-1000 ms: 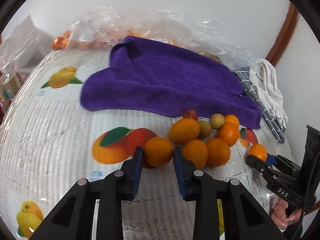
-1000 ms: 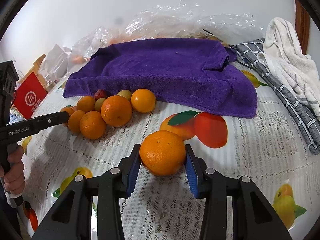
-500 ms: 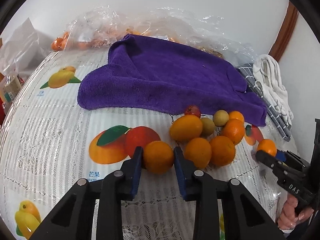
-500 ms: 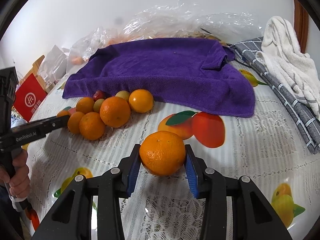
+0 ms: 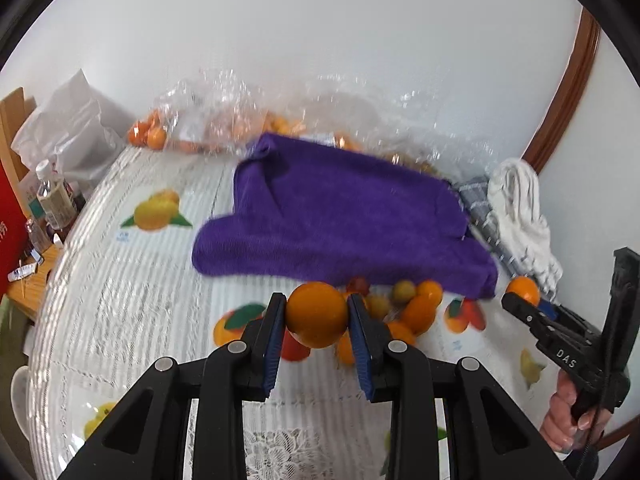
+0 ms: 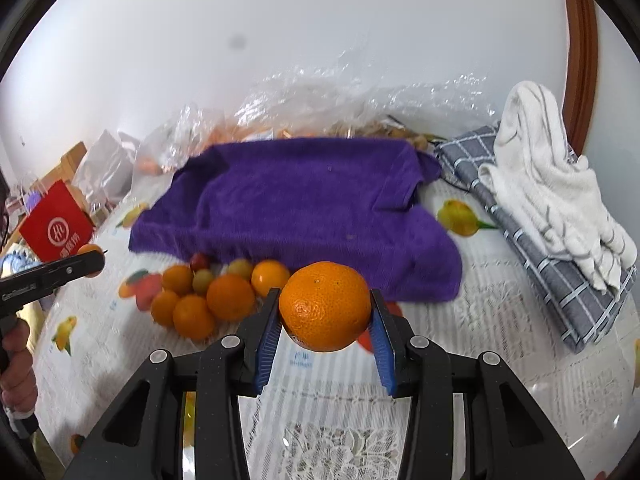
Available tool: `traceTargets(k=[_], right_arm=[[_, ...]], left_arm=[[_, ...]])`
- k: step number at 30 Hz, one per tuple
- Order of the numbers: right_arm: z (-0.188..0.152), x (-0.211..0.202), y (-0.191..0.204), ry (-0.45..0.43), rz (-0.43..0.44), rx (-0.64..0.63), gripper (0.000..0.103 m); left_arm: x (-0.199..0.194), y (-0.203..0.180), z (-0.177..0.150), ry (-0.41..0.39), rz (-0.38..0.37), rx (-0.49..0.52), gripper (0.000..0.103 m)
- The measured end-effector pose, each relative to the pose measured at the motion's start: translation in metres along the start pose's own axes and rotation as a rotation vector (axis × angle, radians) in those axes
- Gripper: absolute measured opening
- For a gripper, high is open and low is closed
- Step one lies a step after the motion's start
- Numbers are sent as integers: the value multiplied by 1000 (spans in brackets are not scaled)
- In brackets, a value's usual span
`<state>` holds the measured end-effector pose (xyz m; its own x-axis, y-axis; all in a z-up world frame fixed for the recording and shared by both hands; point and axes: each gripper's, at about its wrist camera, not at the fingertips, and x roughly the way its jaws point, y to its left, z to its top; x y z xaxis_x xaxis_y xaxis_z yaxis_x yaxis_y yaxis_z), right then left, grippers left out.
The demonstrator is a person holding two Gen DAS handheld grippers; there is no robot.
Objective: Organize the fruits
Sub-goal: 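Lift the orange with the right tool and carry it onto the purple towel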
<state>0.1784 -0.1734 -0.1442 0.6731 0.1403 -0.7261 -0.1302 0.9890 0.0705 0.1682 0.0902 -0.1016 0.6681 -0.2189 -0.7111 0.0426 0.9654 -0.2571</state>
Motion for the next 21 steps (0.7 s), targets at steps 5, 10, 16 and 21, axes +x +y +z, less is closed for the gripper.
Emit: traceTargets(k=[5,10,16,21], right_arm=[[25,-7,1,-32,-38,4,42],[53,-7,-4,-60,-41,22,42],[84,8,-9,-67,-73,-8,42],[96,30,-15,-57,-77,5,42]], left_arm=[[-9,-4,23,-37,21,14,29],[-7,-11,51,-71,56,32,29],[11,-16,80,-84,54,37,29],[39,-22,98,-56,52,66,29]])
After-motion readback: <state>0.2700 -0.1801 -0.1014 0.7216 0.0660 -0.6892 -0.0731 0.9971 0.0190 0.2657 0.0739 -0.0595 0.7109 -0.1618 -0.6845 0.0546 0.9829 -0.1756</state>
